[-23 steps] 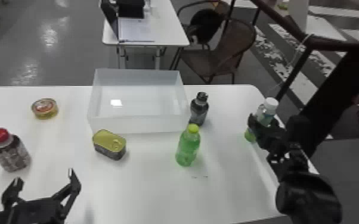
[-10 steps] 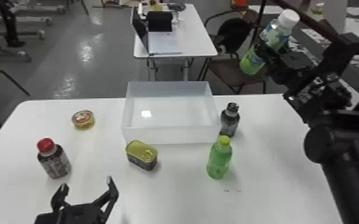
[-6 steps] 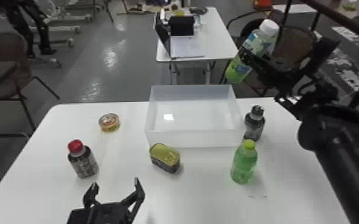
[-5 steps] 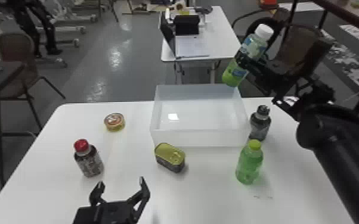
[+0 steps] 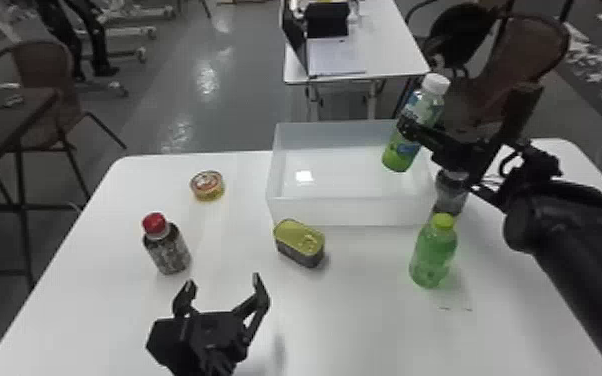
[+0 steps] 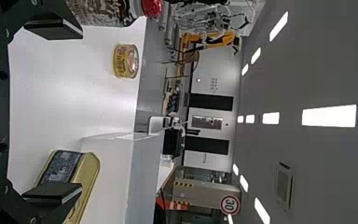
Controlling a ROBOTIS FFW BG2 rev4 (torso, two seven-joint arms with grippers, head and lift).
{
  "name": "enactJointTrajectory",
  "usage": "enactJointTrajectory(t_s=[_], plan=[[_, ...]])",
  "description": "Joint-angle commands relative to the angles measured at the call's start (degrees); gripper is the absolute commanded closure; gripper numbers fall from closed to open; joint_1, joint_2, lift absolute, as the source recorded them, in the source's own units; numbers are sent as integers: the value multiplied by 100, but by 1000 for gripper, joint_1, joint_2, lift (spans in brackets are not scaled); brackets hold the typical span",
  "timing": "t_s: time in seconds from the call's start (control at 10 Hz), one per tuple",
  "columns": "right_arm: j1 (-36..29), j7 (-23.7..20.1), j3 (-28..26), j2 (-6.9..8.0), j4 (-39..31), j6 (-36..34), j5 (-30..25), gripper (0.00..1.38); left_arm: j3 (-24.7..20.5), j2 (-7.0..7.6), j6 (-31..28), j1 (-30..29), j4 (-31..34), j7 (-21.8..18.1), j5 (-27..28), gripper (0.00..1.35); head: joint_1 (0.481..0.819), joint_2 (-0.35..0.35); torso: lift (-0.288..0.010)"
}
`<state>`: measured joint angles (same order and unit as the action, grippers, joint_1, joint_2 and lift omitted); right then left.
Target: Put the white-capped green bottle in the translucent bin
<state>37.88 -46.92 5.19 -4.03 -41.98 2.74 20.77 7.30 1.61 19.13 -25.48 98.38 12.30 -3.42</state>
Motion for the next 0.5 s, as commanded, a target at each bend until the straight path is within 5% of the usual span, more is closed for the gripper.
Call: enactJointTrajectory(t_s=[0.0, 0.3, 0.4], plan=[[26, -19, 0, -45, 129, -2, -257, 780, 17, 14, 3, 26, -12, 0, -9, 150, 695, 112, -114], [26, -27, 0, -63, 173, 42, -336, -1, 26, 41, 38, 26, -12, 0, -35, 150, 695, 105, -114], [17, -27, 0, -63, 173, 86, -328, -1, 26, 41, 47, 26, -12, 0, -44, 150, 695, 105, -114]])
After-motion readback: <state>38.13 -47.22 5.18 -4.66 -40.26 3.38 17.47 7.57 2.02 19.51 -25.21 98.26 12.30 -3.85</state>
